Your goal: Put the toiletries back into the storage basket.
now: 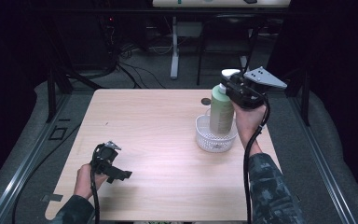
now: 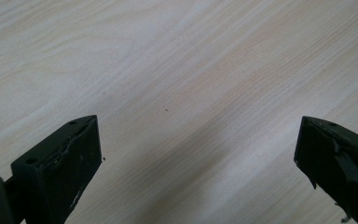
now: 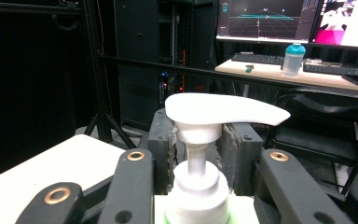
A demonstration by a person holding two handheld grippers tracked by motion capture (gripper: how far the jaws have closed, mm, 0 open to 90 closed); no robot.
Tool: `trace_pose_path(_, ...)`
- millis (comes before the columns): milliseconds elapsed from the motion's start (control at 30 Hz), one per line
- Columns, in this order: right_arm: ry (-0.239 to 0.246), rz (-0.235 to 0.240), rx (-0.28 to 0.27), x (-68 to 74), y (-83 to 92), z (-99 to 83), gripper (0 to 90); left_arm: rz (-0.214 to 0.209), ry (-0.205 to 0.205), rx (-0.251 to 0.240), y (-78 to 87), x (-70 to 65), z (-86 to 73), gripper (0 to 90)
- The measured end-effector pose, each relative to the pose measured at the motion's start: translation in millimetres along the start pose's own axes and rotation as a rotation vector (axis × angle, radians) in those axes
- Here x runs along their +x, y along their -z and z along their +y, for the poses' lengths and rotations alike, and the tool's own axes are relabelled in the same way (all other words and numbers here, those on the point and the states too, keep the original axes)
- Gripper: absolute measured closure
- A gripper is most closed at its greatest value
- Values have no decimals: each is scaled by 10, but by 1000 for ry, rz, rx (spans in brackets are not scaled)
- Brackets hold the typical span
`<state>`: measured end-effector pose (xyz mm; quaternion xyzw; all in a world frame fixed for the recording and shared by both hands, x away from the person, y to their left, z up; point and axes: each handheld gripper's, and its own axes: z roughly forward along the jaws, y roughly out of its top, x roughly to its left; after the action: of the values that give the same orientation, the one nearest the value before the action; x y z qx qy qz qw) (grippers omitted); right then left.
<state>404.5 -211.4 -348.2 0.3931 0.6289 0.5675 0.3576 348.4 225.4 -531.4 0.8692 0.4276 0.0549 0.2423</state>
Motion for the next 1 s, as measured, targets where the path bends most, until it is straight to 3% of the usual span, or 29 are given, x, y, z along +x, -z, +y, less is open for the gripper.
trace_pose_path(1000,-10,10,50,-18,-106,-275,676,3,0,-3,0,1,-1,2)
